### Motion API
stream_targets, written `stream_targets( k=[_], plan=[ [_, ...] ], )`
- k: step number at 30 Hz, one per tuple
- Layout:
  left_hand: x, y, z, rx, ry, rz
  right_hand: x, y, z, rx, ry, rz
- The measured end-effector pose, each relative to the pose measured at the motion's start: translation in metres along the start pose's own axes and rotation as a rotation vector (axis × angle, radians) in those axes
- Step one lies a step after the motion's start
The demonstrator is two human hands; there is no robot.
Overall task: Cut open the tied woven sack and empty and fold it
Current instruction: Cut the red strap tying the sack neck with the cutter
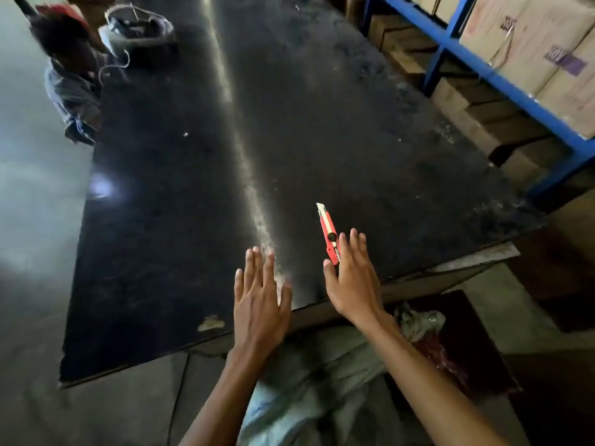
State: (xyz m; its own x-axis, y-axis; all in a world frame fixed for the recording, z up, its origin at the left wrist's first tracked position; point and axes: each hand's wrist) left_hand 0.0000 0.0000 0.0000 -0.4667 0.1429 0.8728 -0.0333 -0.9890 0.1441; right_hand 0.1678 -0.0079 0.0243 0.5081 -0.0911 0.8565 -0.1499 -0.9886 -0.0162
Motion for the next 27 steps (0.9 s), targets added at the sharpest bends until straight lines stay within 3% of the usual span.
stream_targets(
  k=[5, 8, 11, 15, 23, 27],
  plan=[
    [-0.061, -0.048, -0.019, 0.054, -0.082, -0.003, -0.06, -0.078, 0.038, -0.11, 0.143, 0.051],
    [-0.091, -0.05, -0.031, 0.018, -0.179, 0.09, -0.092, -0.092, 0.055, -0.172, 0.217, 0.128],
    [-0.1, -0.055, -0.033, 0.009, -0.235, 0.117, -0.11, -0.095, 0.063, -0.143, 0.287, 0.22],
    [-0.098, -0.055, -0.034, -0.014, -0.288, 0.126, -0.108, -0.086, 0.068, -0.084, 0.196, 0.268],
    [-0.1, -0.04, -0.025, 0.001, -0.238, 0.087, -0.058, 0.025, 0.075, -0.001, -0.052, 0.366],
    [-0.119, 0.002, -0.003, -0.055, -0.233, 0.062, -0.041, 0.109, 0.094, -0.064, -0.043, 0.382]
  ],
)
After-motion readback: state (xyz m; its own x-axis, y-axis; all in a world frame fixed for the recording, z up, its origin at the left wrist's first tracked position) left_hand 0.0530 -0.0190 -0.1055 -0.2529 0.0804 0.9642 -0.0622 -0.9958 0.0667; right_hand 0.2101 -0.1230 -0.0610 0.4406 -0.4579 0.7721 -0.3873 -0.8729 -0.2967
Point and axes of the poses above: each hand's wrist, its own y-axis away from the middle knuckle, its own x-axis out of the back of the hand, z = x × y, and after that the axes turned 13 degrees about x, right-handed
